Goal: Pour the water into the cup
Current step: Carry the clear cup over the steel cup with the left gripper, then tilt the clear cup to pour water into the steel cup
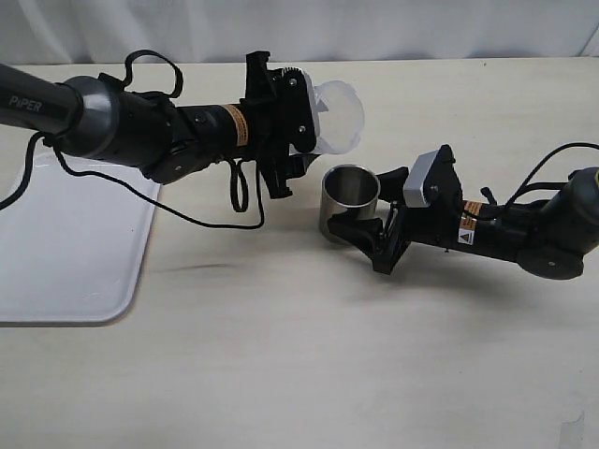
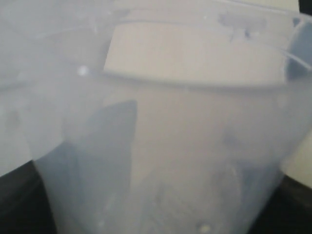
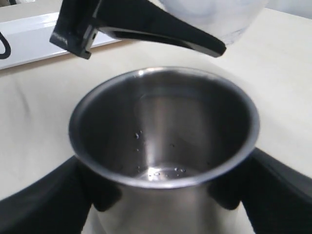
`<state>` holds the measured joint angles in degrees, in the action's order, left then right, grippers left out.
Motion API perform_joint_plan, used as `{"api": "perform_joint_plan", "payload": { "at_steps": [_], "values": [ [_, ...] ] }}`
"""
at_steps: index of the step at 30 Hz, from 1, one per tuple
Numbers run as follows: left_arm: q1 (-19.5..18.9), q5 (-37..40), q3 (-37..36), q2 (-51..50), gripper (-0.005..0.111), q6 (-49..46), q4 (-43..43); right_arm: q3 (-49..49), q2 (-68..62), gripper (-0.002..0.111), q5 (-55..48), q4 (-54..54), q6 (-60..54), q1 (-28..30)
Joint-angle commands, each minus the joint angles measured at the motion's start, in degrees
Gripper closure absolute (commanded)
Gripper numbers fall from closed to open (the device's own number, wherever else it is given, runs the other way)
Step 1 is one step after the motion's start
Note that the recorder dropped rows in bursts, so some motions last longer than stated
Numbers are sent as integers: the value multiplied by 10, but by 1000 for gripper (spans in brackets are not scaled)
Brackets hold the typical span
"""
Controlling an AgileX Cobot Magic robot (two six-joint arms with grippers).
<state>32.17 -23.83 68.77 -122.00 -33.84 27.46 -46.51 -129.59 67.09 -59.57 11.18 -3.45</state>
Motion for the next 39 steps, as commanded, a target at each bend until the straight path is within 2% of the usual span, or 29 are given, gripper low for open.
{"api": "perform_joint_plan", "payload": {
  "at_steps": [1,20,39],
  "values": [
    [5,-15,7,2,107,-49,-47,-1,0,104,6,-5,-5,0],
    [14,-20,7,2,107,-69,-47,-30,-15,104,29,-20,-14,0],
    [14,-43,7,2,107,-196,-47,-30,-15,104,29,-28,-14,0]
  ]
}}
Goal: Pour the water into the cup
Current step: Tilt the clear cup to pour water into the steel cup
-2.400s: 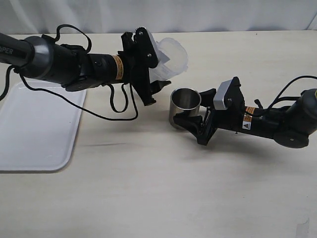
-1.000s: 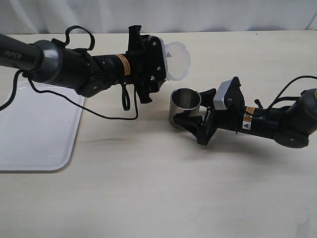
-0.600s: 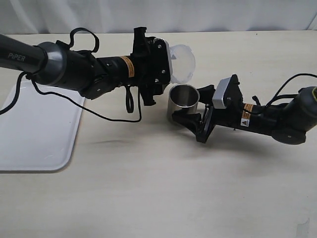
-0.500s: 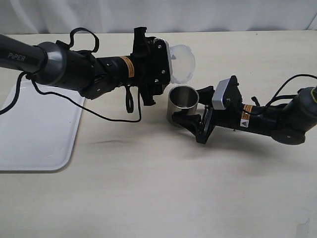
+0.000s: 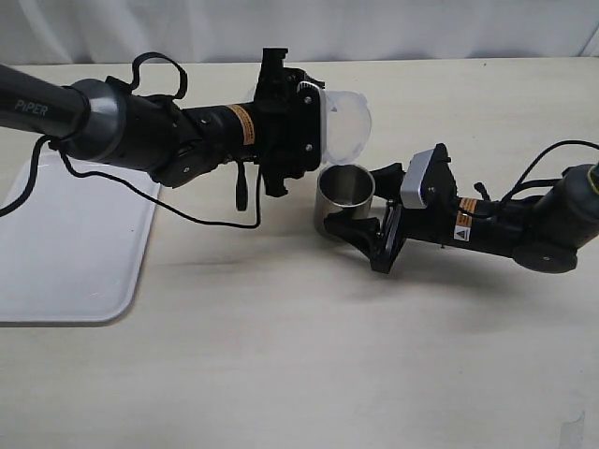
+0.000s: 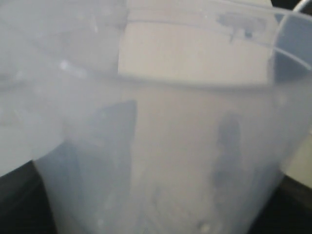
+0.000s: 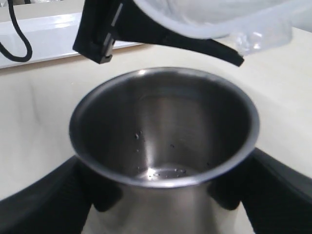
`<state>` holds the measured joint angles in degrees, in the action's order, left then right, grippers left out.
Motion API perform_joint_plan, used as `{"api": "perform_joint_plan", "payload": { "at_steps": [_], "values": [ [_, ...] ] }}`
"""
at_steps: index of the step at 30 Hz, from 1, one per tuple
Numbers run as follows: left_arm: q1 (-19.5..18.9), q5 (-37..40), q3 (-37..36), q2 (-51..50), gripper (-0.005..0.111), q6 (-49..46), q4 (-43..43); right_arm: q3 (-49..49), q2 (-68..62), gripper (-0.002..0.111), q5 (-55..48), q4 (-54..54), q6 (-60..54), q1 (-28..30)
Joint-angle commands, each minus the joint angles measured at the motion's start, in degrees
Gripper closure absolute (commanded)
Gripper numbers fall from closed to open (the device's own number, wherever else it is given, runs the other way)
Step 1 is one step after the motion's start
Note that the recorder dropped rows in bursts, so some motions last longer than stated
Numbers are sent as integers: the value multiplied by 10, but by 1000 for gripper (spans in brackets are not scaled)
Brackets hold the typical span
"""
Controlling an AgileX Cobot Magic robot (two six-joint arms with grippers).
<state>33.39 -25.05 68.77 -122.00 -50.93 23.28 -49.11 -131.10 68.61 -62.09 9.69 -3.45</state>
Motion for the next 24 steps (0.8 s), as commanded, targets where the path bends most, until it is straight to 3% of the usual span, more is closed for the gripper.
{"api": "perform_joint_plan", "payload": {
  "at_steps": [1,24],
  "values": [
    [2,-30,7,2,107,-32,-5,-4,0,104,14,-3,1,0],
    [2,-44,7,2,107,-167,-39,-4,0,104,14,-3,1,0]
  ]
}}
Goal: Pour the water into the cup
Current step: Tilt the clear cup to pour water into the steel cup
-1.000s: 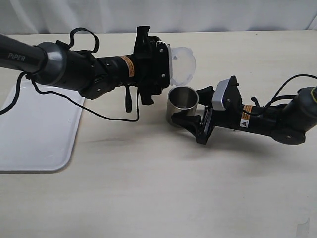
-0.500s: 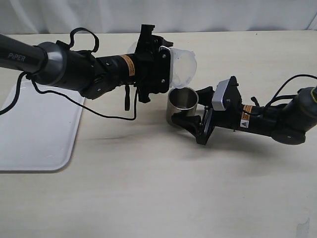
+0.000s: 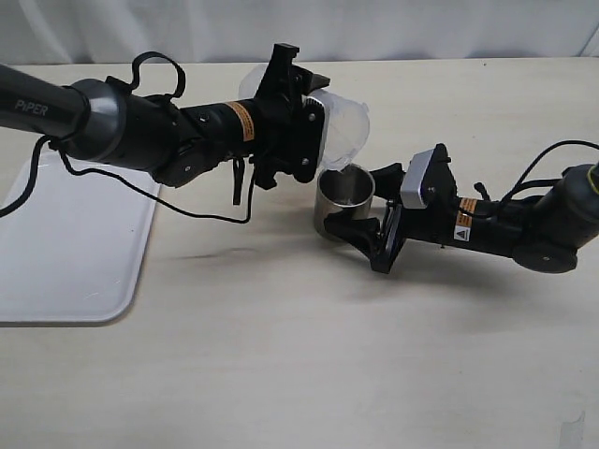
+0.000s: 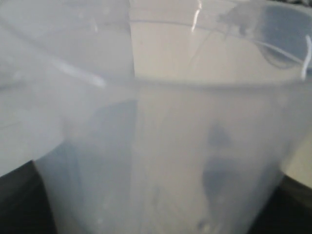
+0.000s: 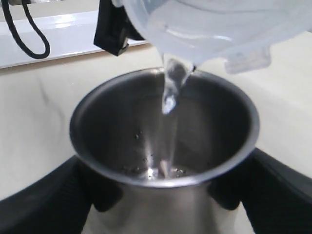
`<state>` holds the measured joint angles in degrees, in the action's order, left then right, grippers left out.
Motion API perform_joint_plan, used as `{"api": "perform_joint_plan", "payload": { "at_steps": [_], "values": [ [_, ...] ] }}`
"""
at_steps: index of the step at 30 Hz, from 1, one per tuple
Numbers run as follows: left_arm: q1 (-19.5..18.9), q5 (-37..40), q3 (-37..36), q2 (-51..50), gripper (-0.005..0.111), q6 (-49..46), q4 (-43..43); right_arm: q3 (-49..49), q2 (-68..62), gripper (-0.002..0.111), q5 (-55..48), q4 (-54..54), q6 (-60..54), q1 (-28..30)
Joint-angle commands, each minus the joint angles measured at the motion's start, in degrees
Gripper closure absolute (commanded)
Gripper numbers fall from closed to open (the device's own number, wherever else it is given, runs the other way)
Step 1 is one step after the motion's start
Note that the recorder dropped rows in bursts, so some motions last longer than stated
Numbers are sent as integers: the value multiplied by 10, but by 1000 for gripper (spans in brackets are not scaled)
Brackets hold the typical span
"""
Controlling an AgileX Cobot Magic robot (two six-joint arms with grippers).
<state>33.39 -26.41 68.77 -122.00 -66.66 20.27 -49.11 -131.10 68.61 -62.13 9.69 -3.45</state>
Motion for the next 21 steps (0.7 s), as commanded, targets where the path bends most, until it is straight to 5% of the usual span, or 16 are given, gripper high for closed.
{"api": "perform_joint_plan", "payload": {
  "at_steps": [1,21],
  "values": [
    [2,-32,7,2,107,-10,-9,-4,0,104,14,-2,1,0],
    [2,-73,7,2,107,-164,-22,-4,0,104,14,-2,1,0]
  ]
}}
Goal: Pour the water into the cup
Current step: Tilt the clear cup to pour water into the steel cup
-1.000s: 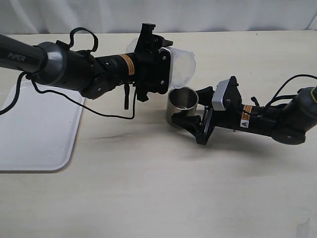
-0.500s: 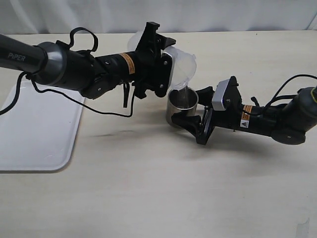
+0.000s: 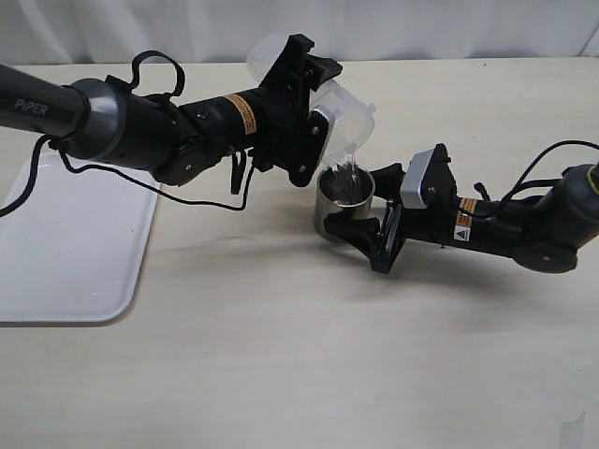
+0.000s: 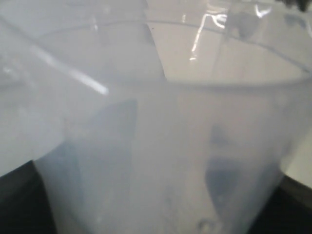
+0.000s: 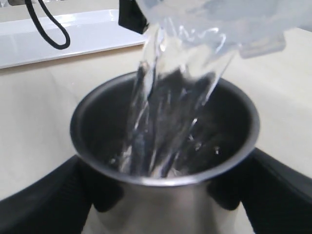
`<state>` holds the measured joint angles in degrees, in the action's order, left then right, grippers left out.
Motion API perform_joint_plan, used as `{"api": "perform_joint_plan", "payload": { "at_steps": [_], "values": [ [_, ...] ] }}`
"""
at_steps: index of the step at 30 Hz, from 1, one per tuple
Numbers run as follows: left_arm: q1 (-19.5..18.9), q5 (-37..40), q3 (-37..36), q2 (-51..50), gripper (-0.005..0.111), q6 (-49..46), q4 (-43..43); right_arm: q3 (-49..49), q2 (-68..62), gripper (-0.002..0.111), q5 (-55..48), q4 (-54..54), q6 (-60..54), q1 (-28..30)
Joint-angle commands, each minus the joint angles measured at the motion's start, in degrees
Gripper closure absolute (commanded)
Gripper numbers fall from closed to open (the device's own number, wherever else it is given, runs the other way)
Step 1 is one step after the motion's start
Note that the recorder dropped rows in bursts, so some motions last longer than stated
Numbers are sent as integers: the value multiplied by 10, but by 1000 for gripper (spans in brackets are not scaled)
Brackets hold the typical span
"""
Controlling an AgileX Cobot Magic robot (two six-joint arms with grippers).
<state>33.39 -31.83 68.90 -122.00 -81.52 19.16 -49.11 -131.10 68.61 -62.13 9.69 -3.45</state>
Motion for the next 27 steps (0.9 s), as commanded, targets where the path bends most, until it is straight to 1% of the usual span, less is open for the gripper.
{"api": "perform_joint_plan", "payload": {
  "at_steps": [1,9,14,20,22,27],
  "values": [
    [2,-19,6,2,107,-21,-10,-4,0,104,14,-2,1,0],
    [2,-21,6,2,107,-64,-10,-4,0,104,14,-2,1,0],
    [2,-40,6,2,107,-95,-10,-4,0,104,14,-2,1,0],
    [2,-45,6,2,107,-104,-9,-4,0,104,14,-2,1,0],
    [2,-45,6,2,107,-126,-9,-4,0,104,14,-2,1,0],
    [9,-55,6,2,107,-148,-8,-4,0,104,14,-2,1,0]
  ]
}}
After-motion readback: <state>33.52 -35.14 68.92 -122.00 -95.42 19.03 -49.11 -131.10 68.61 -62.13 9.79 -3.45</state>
